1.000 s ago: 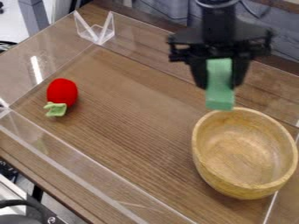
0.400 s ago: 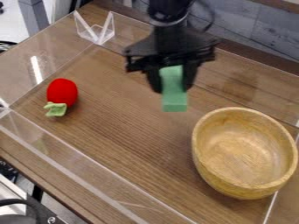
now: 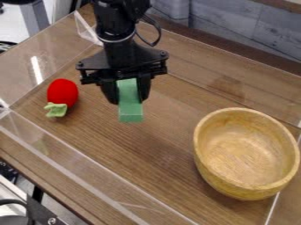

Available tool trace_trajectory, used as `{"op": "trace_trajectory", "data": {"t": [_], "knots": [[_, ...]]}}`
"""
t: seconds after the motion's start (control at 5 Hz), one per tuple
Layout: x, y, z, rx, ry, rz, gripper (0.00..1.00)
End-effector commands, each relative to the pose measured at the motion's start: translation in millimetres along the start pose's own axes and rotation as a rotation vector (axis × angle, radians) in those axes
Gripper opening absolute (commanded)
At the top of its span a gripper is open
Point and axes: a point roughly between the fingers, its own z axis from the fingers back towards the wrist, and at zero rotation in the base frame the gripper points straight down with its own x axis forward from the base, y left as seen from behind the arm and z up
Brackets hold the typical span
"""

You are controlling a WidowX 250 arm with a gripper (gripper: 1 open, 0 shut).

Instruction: Remove the green stick from the brown bowl and put it on the table

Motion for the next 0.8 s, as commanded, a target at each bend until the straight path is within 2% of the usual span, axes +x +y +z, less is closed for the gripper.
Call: {"op": "trace_trajectory", "data": {"t": [0.0, 0.4, 0.6], "knots": [[-1.5, 12.9, -0.5, -0.04, -0.016, -0.157, 0.0], [-1.5, 37.5, -19.6, -0.069, 0.005, -0.378, 0.0], [3.5, 46.2, -11.7, -0.066, 0.016, -0.405, 0.0]]}}
